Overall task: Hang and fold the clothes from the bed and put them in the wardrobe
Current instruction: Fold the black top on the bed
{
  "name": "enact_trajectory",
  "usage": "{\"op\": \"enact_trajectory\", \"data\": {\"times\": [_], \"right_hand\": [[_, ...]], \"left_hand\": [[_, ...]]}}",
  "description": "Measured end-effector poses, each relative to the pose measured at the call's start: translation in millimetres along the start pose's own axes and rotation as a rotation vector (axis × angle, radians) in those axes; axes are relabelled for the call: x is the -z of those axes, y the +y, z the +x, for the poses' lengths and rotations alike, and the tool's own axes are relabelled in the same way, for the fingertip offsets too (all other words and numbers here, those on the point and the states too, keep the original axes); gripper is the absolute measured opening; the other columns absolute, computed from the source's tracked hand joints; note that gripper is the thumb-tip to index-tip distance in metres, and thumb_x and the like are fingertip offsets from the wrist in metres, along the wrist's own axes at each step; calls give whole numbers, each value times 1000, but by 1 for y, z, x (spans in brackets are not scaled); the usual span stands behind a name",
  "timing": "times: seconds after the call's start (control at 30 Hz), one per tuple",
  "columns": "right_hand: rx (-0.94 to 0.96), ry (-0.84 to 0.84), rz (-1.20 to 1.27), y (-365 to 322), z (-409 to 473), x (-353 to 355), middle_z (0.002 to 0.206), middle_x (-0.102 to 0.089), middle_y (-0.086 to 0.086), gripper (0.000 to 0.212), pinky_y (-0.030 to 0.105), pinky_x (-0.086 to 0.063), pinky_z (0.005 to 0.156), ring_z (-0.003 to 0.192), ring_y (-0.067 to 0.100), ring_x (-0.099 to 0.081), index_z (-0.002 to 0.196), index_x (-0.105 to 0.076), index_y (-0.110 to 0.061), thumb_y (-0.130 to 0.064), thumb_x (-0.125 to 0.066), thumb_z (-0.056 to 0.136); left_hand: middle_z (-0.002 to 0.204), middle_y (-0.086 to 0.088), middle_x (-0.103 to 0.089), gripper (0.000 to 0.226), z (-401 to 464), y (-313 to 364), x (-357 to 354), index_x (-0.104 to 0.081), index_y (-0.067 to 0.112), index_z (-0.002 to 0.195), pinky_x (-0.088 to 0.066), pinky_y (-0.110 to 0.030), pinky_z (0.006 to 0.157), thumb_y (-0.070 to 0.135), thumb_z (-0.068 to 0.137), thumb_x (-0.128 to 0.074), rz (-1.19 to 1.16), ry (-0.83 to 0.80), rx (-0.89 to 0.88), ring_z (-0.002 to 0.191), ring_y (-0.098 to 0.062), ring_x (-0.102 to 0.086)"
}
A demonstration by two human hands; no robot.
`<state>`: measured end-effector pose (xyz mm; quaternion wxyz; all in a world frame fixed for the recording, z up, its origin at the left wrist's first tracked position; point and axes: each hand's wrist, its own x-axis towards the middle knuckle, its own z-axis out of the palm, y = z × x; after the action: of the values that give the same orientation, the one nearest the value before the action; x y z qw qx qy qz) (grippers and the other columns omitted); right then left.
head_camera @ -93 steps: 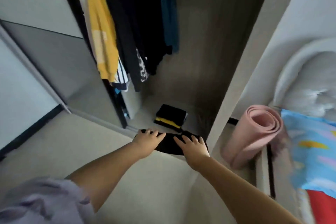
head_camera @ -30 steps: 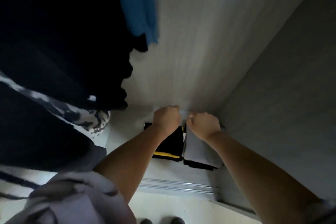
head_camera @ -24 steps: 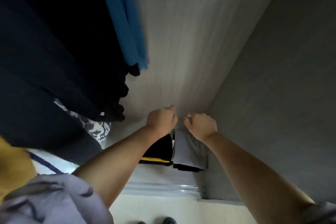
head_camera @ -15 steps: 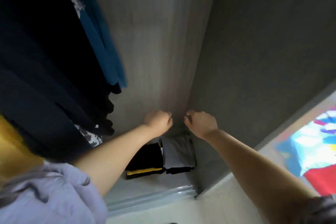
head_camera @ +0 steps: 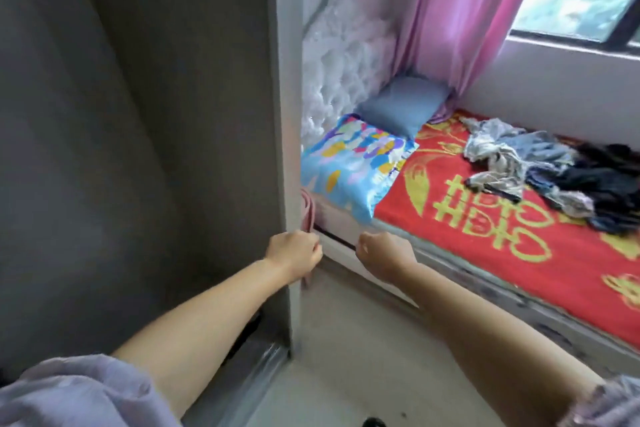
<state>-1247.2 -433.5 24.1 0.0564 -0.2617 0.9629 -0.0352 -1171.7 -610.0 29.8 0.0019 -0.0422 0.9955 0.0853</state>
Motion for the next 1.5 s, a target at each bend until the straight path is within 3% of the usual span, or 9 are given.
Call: {"op": "enact_trajectory", "data": {"times": [0.27, 0.4, 0.53, 0.63, 0.8, 0.97, 1.17, 1.37, 1.5], "right_hand": [[-326, 33, 21, 190, -41, 14, 102, -68, 8, 30, 35, -52, 70, 89, 30, -66, 120, -53, -16, -31, -37, 100], [-434, 5, -4, 288, -55, 21, 92, -66, 4, 24, 30, -40, 54, 74, 26, -60, 114, -53, -14, -22, -35, 100], [-499, -36, -24, 383, -58, 30, 102, -68, 6, 26, 32, -44, 62, 90, 28, -64, 119, -53, -15, -20, -36, 100], [-554, -48, 3, 435, -48, 31, 107, -67, 6, 26, 31, -43, 65, 96, 29, -64, 117, -55, -17, -23, -38, 99], [-572, -81, 68, 488, -2, 15, 107, -67, 7, 26, 32, -45, 69, 96, 29, -63, 111, -56, -15, -27, -37, 99], [-672, -9, 142, 548, 58, 15, 107, -66, 9, 26, 35, -49, 72, 94, 31, -62, 112, -55, -13, -26, -37, 98], [-856, 10, 198, 629, 86, 9, 110, -66, 8, 30, 34, -45, 70, 98, 31, -62, 119, -55, -16, -27, -38, 97], [-1041, -93, 274, 718, 65, -30, 119, -64, 6, 34, 34, -48, 85, 109, 28, -60, 124, -54, -21, -27, -38, 95], [-1070, -181, 340, 792, 63, -71, 123, -63, 5, 35, 33, -46, 88, 113, 27, -58, 125, -54, -22, -26, -38, 94]], "left_hand": [[109, -12, -66, 33, 119, 174, -24, -50, 17, 123, -45, -35, 74, 34, 97, -39, -40, -36, -353, 99, -34, -62], [104, -10, -67, 35, 174, 267, -40, -51, 16, 124, -50, -38, 72, 35, 98, -38, -70, -61, -449, 92, -32, -64], [102, -7, -67, 35, 224, 344, -58, -52, 15, 124, -51, -36, 65, 35, 99, -37, -74, -106, -499, 87, -29, -65], [95, -6, -67, 33, 259, 379, -70, -53, 16, 123, -39, -29, 52, 34, 99, -38, -85, -141, -528, 77, -26, -63], [96, -5, -66, 32, 335, 401, -93, -54, 16, 122, -29, -27, 46, 33, 99, -39, -57, -226, -517, 76, -25, -60], [104, -7, -65, 32, 444, 436, -104, -56, 14, 117, -39, -31, 59, 32, 98, -38, -20, -240, -552, 87, -28, -62], [111, -9, -63, 29, 542, 509, -124, -55, 14, 113, -39, -32, 65, 31, 97, -38, 52, -294, -677, 98, -32, -60], [108, -5, -64, 30, 574, 592, -181, -54, 15, 116, -44, -33, 65, 32, 98, -37, 108, -420, -815, 94, -26, -61], [103, -5, -64, 31, 598, 643, -228, -54, 12, 117, -45, -32, 64, 27, 97, -36, 128, -509, -793, 91, -27, -62]]}}
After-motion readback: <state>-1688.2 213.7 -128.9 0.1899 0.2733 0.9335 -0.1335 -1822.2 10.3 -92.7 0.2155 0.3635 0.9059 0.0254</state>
